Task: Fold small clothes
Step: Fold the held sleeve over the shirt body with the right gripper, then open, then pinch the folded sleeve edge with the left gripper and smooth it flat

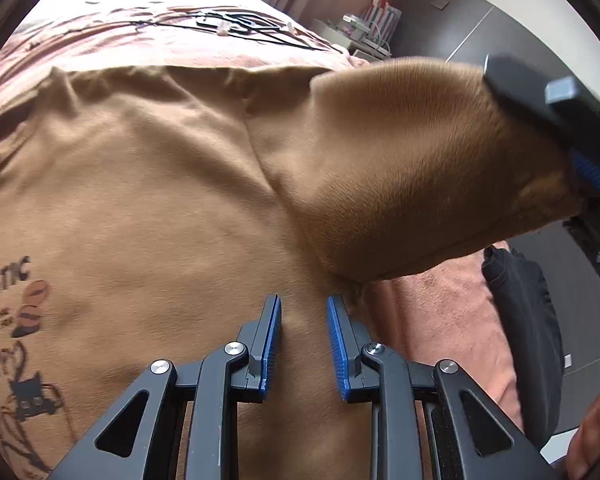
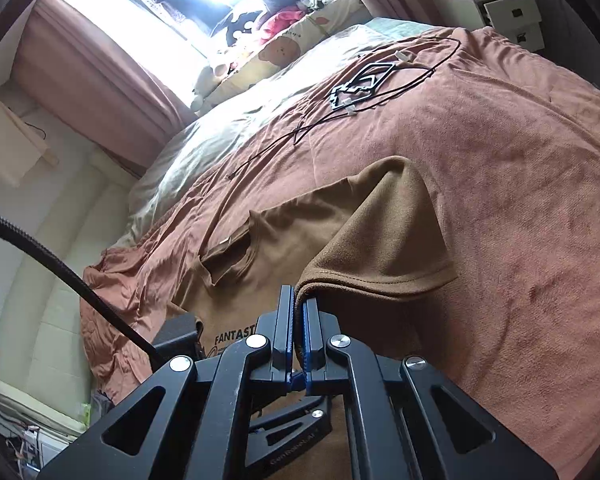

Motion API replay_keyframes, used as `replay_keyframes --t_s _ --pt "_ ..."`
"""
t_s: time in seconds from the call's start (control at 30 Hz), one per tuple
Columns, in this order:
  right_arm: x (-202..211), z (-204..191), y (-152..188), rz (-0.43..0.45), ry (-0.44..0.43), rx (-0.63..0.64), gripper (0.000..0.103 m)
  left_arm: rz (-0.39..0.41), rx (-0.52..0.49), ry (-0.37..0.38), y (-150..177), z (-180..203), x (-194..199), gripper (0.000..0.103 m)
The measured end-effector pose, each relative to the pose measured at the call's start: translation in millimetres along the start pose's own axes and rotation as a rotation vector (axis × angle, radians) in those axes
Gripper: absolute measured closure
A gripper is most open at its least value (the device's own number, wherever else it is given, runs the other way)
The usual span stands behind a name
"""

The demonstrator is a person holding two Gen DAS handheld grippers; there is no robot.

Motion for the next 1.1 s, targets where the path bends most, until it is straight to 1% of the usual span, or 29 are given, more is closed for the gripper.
replay_keyframes --t_s 0.1,0.23,0.3,0.33,0.4,0.43,0.47,0.5,0.53,0.6,0.63,0.67,0.7,0.83,0.93,0.97,1.0,1.07,1.1 --pt "-8.7 -4.1 9.6 -0.016 -0.023 -0.014 0.103 -0.004 -0.005 -0.052 0.6 -14.6 14.6 0.077" --pt "-20.4 -3.9 19.9 -0.037 -0.052 -0.045 0.102 -0.007 0.017 -0.096 -4.0 -37.2 36.1 0.077" --pt "-26.4 -2.4 24.8 -0.061 -0.037 -0.063 0.102 -0.001 0.01 -0.14 -7.5 -49.7 48.6 0.077" --pt "-31.1 -1.5 27.5 -0.093 -0.014 -0.068 0.101 0.001 0.012 -0.156 -10.1 -55.6 53.3 0.077" --pt "-39.4 -3.3 32.7 -0.152 0.016 -0.052 0.097 0.008 0.023 -0.179 -14.2 -66.5 64.6 0.077" --pt "-40.0 -3.6 33.1 -0.157 0.022 -0.046 0.084 0.012 0.029 -0.187 -17.2 -70.0 69.8 0.077" --pt "-39.5 -4.4 32.2 -0.152 0.026 -0.041 0.053 0.015 0.032 -0.193 -13.9 -70.9 75.8 0.077" --pt "-37.5 -5.4 29.8 -0.137 0.026 -0.037 0.036 0.014 0.037 -0.2 -15.7 -72.2 79.0 0.074" --pt "-34.1 -5.4 26.6 -0.116 0.023 -0.037 0.022 0.013 0.045 -0.206 -17.8 -74.2 83.2 0.072" --pt "-28.7 -2.8 21.8 -0.091 0.022 -0.043 0.022 0.026 0.055 -0.203 -17.1 -73.8 91.8 0.057" --pt "-27.0 0.2 21.6 -0.09 0.025 -0.051 0.022 0.036 0.056 -0.201 -18.1 -73.4 94.2 0.054" --pt "-27.2 4.6 20.0 -0.089 0.037 -0.057 0.022 0.045 0.054 -0.201 -20.2 -71.8 95.8 0.047" --pt "-26.8 8.6 23.6 -0.087 0.055 -0.054 0.022 0.05 0.05 -0.2 -20.8 -69.8 96.1 0.044" --pt "-27.3 27.6 29.4 -0.058 0.138 -0.064 0.022 0.039 0.034 -0.187 -19.0 -62.7 88.2 0.044" --pt "-30.2 40.3 37.0 -0.064 0.18 -0.074 0.022 0.024 0.009 -0.19 -14.2 -59.1 76.4 0.044" --pt "-32.1 43.7 39.4 -0.068 0.192 -0.072 0.024 0.019 -0.001 -0.192 -12.0 -58.9 71.5 0.044" --pt "-34.3 46.5 41.2 -0.074 0.202 -0.064 0.028 0.015 -0.006 -0.193 -10.2 -58.7 67.7 0.044" --pt "-40.1 48.3 45.9 -0.097 0.212 -0.042 0.046 0.01 -0.009 -0.194 -6.4 -61.0 58.3 0.044" --pt "-43.4 49.2 47.6 -0.11 0.217 -0.031 0.05 0.004 -0.006 -0.194 -5.0 -62.9 53.1 0.044"
Point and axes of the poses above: each gripper's, at about its wrist camera, not at the fingertips, and x roughly against the way its jaws point, z to its right, y to its underside, the point moved 5 cm from there along -x, roughly the way its jaws point, and after that the axes turned 8 degrees about z, right-handed, at the moved point
